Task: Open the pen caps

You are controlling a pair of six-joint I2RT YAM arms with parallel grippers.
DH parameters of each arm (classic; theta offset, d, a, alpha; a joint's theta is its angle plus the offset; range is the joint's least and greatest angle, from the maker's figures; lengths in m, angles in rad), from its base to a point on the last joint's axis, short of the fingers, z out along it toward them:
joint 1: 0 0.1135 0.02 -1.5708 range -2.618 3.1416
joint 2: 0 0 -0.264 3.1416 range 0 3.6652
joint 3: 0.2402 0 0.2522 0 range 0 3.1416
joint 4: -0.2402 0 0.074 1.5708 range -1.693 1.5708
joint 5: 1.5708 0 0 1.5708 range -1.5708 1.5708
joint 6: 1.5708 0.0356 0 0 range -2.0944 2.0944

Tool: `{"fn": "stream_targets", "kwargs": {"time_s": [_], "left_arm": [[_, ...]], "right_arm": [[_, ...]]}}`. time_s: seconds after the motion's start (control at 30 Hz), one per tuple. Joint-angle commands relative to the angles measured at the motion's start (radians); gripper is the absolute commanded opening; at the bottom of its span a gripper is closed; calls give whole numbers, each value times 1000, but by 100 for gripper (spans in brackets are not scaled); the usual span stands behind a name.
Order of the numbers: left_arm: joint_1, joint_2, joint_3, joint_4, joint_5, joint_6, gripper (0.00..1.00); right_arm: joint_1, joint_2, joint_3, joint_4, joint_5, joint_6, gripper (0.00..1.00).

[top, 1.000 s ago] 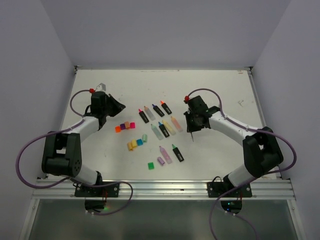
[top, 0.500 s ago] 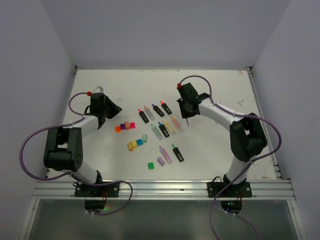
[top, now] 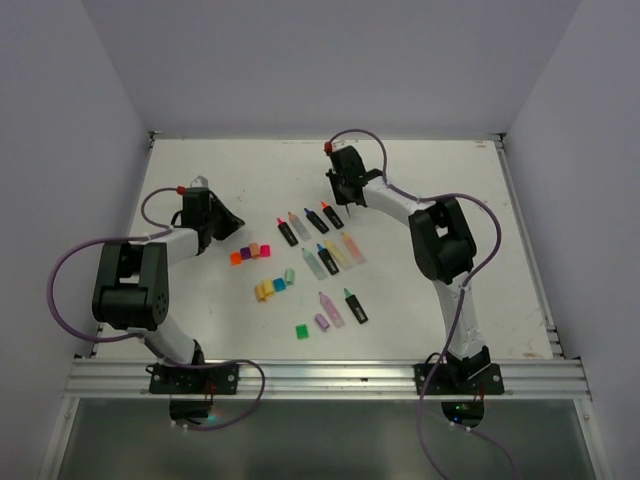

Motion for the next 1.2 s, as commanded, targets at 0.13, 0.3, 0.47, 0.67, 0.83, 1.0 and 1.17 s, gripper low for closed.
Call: {"fn": "stream_targets", "kwargs": {"time_s": [0.13,0.3,0.47,0.67,0.83,1.0,1.17], "left_arm": [[7,38,50,48,30,-5,0],[7,21,44,51,12,-5,0],[10,-40,44,-33,-64,-4,0],[23,-203,-48,-193,-228,-19,0],[27,-330,-129,-262,-257,-24,0],[27,-394,-231,-282,-214,-37,0],[27,-448,-292,-334,-237,-41,0]], "right_arm": [[21,179,358,-5,2,-47,0],[19,176,340,1,32,-62,0],[19,136,292,-3,44,-85,0],[14,81,234,-77,91,-154,0],[-10,58,194,-123,-2,-155,0],[-28,63,173,-158,-74,-147,0],[-42,78,162,-166,-105,-141,0]]}}
